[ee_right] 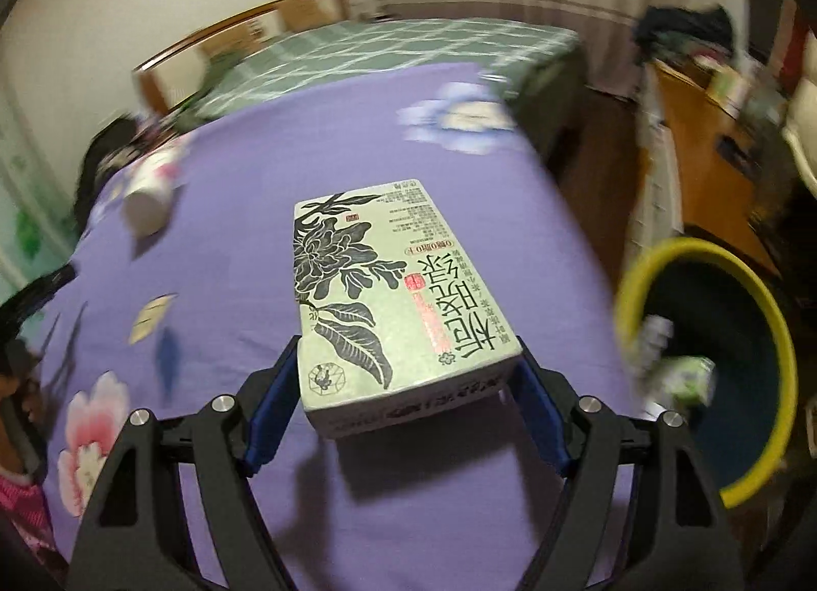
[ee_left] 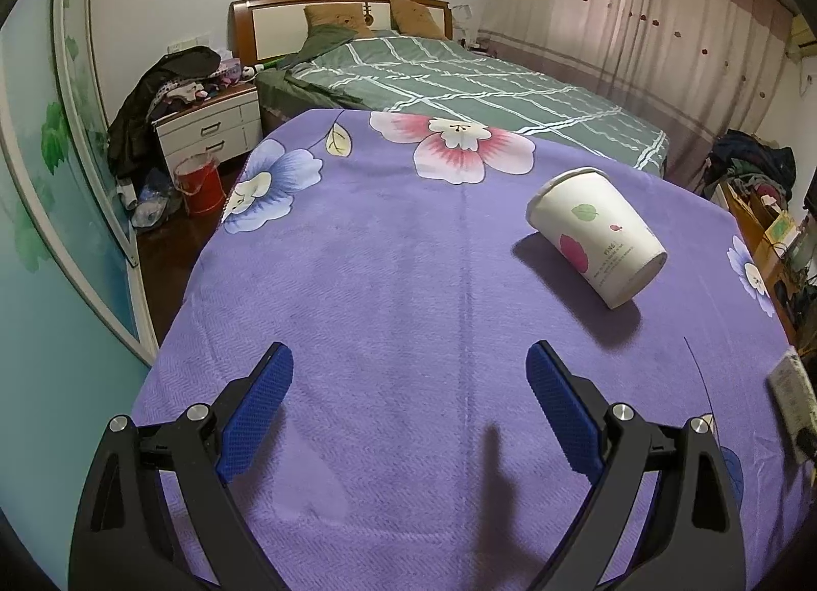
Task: Collect trash
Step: 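Carry the tissue box with the right gripper into the bin and release, then grasp the white paper cup with the left gripper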
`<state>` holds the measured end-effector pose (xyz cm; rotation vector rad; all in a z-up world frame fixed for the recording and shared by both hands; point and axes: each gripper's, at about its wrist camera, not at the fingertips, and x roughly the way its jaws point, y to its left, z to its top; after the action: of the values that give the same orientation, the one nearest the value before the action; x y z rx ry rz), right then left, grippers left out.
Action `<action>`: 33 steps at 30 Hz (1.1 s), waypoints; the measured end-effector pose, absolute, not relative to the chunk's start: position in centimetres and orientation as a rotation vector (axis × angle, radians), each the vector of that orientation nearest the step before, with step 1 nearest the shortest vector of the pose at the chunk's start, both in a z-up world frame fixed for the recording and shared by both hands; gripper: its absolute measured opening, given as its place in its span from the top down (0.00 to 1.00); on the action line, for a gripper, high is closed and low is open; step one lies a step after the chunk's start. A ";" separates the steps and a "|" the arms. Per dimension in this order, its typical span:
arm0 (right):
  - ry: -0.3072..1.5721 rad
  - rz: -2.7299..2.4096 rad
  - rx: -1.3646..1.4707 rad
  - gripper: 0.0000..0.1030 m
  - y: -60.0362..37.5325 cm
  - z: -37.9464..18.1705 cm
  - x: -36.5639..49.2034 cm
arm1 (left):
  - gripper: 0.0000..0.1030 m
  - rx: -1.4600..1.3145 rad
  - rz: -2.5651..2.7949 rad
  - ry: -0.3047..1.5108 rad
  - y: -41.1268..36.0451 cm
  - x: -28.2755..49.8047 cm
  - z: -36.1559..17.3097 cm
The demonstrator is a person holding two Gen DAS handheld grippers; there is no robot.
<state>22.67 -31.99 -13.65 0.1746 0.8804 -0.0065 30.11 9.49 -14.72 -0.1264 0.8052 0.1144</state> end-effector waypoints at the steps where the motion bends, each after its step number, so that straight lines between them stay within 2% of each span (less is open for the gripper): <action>1: 0.878 -0.034 0.184 0.29 -33.1 -13.7 22.4 | 0.11 -0.125 0.114 0.805 9.5 30.1 -14.7; 14: 0.848 -0.396 0.284 0.30 -45.4 -15.0 19.4 | 0.11 -0.123 0.114 0.806 9.4 30.0 -14.6; 22: 0.860 -0.443 0.353 0.29 -47.7 -16.0 19.1 | 0.11 -0.120 0.113 0.808 9.4 30.1 -14.7; 28: 0.826 -0.376 0.304 0.27 -44.7 -13.9 20.7 | 0.11 -0.108 0.107 0.814 9.1 30.3 -14.8; 33: 0.845 -0.151 0.221 0.26 -37.0 -12.9 25.4 | 0.10 -0.104 0.101 0.833 8.9 30.7 -15.1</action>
<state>25.37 -36.98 -12.88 0.2210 0.8453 -0.1510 30.74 8.87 -15.13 -0.1041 0.8333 0.1010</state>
